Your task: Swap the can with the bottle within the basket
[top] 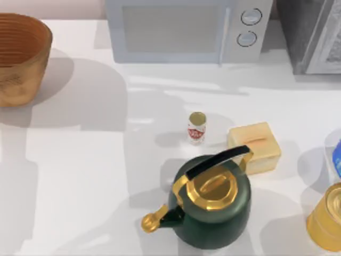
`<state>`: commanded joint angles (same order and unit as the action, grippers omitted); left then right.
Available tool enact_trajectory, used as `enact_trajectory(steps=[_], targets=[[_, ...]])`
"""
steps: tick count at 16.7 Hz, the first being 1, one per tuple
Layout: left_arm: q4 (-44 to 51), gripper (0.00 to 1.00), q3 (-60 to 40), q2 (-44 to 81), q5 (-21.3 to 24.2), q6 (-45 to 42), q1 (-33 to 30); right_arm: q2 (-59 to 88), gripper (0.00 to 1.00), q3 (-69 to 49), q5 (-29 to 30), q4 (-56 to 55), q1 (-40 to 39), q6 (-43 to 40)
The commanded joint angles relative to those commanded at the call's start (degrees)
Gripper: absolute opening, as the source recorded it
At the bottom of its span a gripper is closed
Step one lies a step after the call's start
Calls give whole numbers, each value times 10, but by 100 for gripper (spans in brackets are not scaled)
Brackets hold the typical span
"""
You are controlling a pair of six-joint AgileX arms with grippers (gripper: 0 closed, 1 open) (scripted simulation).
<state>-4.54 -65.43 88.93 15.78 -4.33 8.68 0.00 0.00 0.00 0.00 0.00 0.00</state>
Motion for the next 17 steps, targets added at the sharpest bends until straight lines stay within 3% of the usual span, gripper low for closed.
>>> enact_trajectory(steps=[4,9,17], targets=[[57,0,-48,-4,-8,-3,57,0,100,0,0,0,0,0],[53,0,-47,0,-8,-5,54,0,100,0,0,0,0,0],[-32,0,-67,103,-27,3,37,0,100,0,0,0,0,0]])
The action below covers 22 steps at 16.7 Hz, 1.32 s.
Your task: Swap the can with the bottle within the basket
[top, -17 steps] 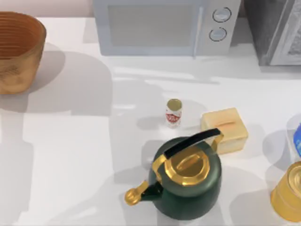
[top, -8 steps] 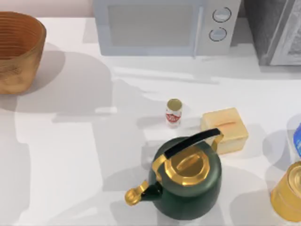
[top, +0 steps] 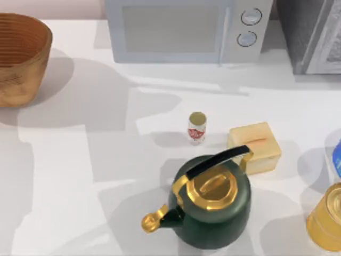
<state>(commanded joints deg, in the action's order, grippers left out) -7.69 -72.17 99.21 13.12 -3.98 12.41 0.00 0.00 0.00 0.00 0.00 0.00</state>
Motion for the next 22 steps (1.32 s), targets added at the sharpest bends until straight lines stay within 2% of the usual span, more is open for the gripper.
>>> enact_trajectory(steps=[4,17,22], targets=[[-6,0,-1,6,-2,1,-4,0,100,0,0,0,0,0],[-6,98,-1,6,-2,1,-4,0,100,0,0,0,0,0],[-6,100,-1,6,-2,1,-4,0,100,0,0,0,0,0]])
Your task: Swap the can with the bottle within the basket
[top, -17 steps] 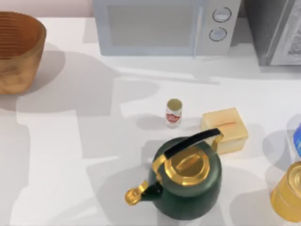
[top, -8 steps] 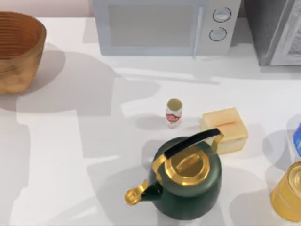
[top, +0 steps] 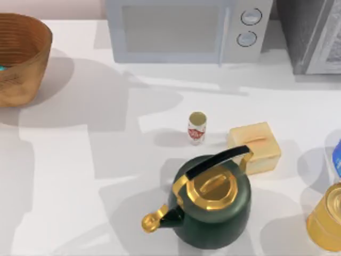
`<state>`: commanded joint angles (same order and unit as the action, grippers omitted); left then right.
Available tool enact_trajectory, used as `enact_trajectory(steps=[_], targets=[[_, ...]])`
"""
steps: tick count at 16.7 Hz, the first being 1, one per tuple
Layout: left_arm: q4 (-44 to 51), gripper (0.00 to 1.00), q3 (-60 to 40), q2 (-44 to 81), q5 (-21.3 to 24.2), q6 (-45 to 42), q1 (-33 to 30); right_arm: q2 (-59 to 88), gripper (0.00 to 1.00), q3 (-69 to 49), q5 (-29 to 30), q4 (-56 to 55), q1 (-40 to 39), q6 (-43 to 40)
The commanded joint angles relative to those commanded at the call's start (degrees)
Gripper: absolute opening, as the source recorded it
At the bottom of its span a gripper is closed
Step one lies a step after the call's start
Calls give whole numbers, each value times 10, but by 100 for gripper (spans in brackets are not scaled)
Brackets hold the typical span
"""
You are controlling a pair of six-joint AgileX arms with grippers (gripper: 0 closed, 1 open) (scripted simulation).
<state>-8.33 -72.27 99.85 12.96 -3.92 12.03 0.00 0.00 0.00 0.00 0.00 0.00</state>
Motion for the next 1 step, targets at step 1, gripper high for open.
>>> enact_trajectory(steps=[1], targets=[[0,100,0,0,0,0,0,0,100,0,0,0,0,0]])
